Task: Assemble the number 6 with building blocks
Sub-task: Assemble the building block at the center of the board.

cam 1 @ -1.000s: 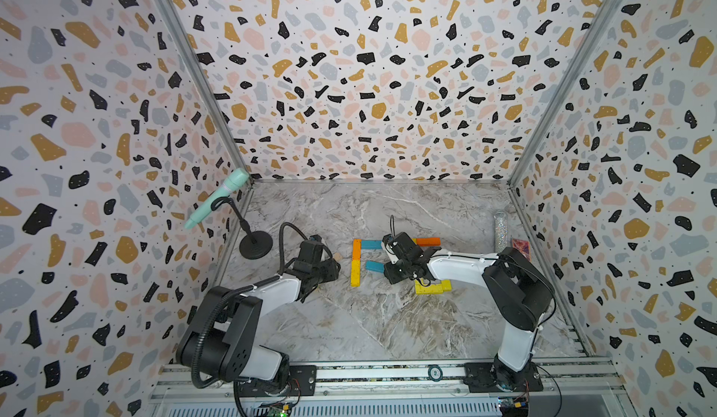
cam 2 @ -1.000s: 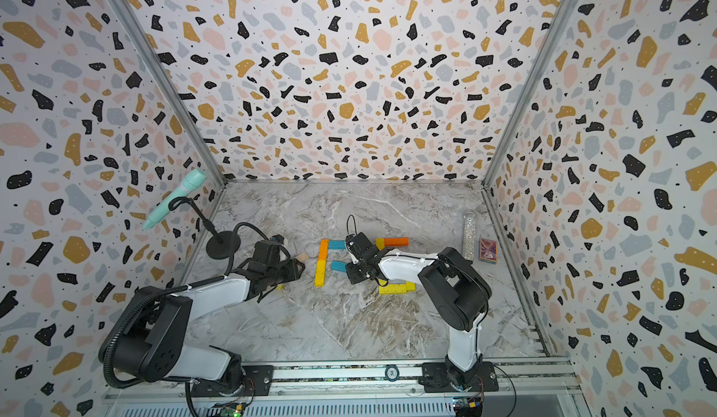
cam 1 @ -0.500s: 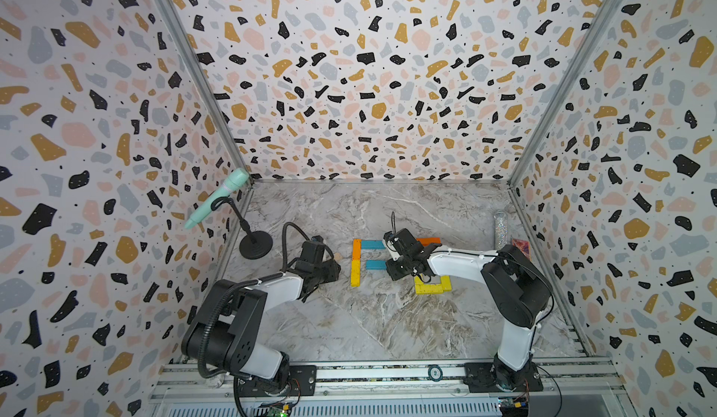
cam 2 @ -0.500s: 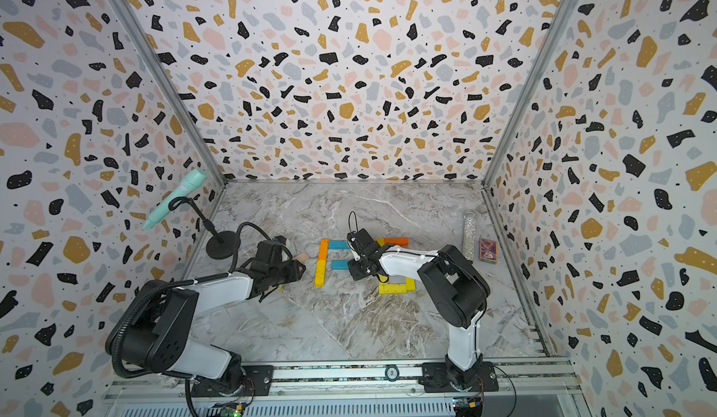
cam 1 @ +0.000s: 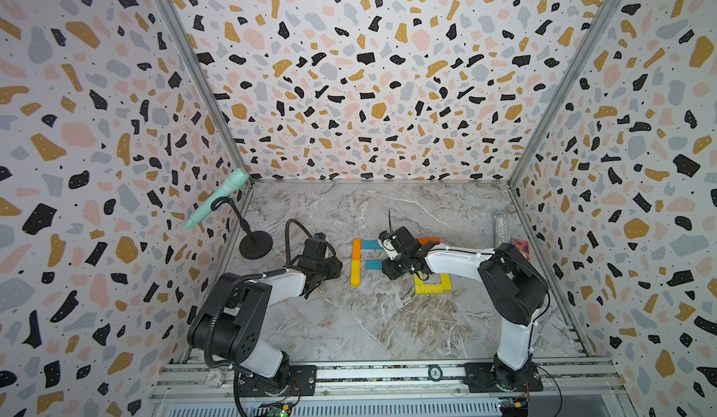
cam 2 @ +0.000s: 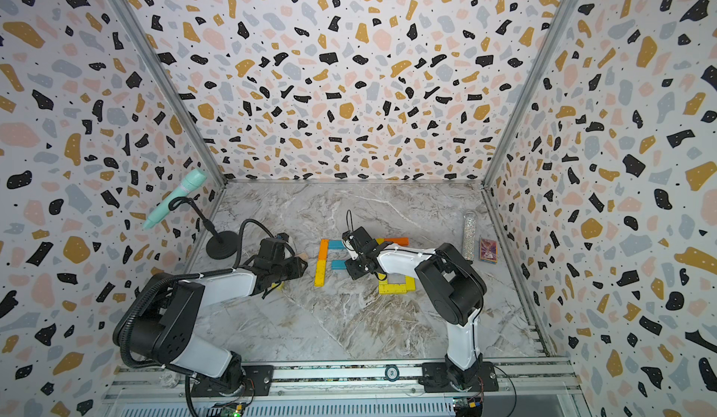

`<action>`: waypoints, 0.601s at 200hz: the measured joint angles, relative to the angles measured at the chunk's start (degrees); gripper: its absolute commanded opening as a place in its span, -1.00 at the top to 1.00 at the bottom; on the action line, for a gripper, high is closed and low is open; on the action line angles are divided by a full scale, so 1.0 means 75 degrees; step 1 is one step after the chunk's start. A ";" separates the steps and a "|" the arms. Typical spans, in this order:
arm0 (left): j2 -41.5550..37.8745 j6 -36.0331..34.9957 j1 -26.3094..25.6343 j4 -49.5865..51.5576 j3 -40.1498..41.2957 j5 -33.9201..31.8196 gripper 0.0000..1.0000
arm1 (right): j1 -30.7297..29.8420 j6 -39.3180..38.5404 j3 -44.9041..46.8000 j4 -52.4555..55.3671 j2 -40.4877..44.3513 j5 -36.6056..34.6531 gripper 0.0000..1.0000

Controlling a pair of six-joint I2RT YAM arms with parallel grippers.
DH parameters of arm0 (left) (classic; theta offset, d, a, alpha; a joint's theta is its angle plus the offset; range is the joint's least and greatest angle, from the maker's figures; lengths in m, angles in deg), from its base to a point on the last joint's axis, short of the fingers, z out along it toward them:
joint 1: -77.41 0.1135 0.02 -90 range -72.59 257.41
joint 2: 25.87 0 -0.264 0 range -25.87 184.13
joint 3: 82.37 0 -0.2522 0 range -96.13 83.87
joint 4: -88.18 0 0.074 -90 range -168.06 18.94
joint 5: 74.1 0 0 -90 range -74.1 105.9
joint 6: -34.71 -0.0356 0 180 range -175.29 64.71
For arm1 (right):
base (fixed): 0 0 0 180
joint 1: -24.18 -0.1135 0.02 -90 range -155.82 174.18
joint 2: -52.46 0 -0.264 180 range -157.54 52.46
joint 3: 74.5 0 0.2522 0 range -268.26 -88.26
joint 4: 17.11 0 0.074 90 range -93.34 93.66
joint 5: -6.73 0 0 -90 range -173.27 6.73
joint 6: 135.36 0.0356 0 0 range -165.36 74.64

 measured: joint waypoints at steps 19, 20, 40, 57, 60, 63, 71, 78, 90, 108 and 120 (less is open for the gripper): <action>0.0099 0.0000 0.0000 -0.0041 -0.0076 0.0009 0.24 | -0.0026 -0.0105 -0.0163 0.0026 -0.0128 0.0003 0.01; 0.0099 0.0000 0.0000 -0.0044 -0.0076 0.0009 0.24 | -0.0026 -0.0102 -0.0169 0.0026 -0.0131 0.0003 0.01; 0.0178 -0.0003 -0.0003 -0.0070 -0.0140 0.0015 0.25 | -0.0052 -0.0216 -0.0326 0.0044 -0.0254 0.0003 0.01; 0.0265 -0.0006 -0.0015 -0.0122 -0.0201 0.0017 0.26 | -0.0087 -0.0259 -0.0423 0.0050 -0.0329 0.0000 0.02; 0.0274 -0.0006 -0.0017 -0.0134 -0.0204 0.0017 0.26 | -0.0090 -0.0271 -0.0434 0.0050 -0.0335 -0.0003 0.02; 0.0286 -0.0009 -0.0020 -0.0146 -0.0210 0.0017 0.26 | -0.0099 -0.0268 -0.0440 0.0050 -0.0341 0.0000 0.01; 0.0312 -0.0017 -0.0023 -0.0160 -0.0227 0.0017 0.27 | -0.0114 -0.0271 -0.0452 0.0055 -0.0347 0.0000 0.02; 0.0338 -0.0026 -0.0026 -0.0163 -0.0251 0.0020 0.27 | -0.0117 -0.0268 -0.0458 0.0058 -0.0353 -0.0006 0.02; 0.0382 -0.0052 -0.0035 -0.0169 -0.0294 0.0020 0.28 | -0.0122 -0.0251 -0.0484 0.0090 -0.0364 -0.0012 0.02; 0.0399 -0.0079 -0.0035 -0.0181 -0.0306 0.0020 0.28 | -0.0125 -0.0172 -0.0516 0.0131 -0.0376 -0.0035 0.01; 0.0399 -0.0093 -0.0038 -0.0181 -0.0306 0.0020 0.29 | -0.0131 -0.0076 -0.0516 0.0128 -0.0376 -0.0044 0.01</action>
